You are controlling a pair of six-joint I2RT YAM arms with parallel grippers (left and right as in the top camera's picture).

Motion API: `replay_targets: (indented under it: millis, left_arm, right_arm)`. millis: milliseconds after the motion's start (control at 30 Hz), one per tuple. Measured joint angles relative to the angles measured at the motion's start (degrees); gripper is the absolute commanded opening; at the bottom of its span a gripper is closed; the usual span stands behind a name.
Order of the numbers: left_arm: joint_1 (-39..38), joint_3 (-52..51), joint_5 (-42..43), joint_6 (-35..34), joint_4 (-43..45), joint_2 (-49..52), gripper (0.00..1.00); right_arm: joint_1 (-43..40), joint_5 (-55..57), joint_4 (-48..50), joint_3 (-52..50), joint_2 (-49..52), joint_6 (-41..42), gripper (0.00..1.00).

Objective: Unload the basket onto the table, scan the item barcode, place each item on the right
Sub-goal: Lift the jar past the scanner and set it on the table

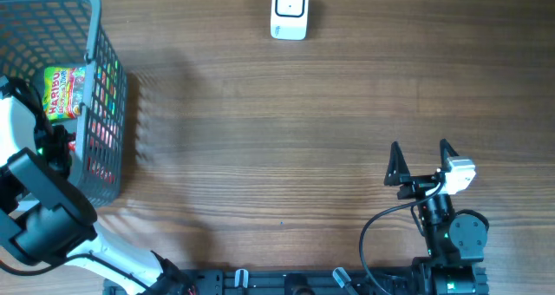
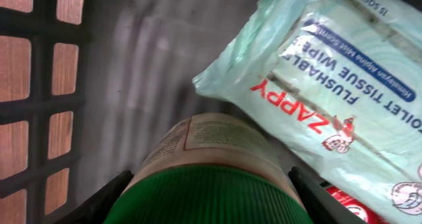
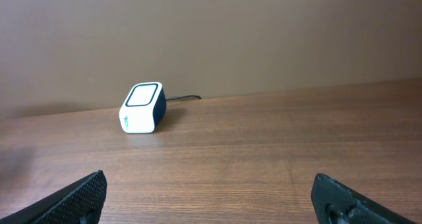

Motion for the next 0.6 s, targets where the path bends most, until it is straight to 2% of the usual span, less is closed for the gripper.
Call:
replay_targets:
  millis: [133, 300, 467, 600]
  left_arm:
    - [0.0, 2.16, 0.55, 0.07, -5.49, -0.22, 0.57]
    - [0.0, 13.09, 3.39, 2.97, -10.73, -4.44, 0.57]
    - [0.0, 24.61, 9.94, 5.51, -14.82, -12.55, 0.57]
    - [-0.09, 28.33, 15.8, 6.1, -15.65, -18.75, 0.58]
  right_arm:
    - [0.0, 0.0, 0.0, 0.0, 0.0, 0.0, 1.0]
    - [0.0, 0.0, -0.02, 0.0, 0.0, 0.0, 1.0]
    - [0.0, 0.0, 0.0, 0.0, 0.0, 0.0, 1.0]
    - [0.0, 0.0, 0.0, 0.0, 0.02, 0.0, 1.0]
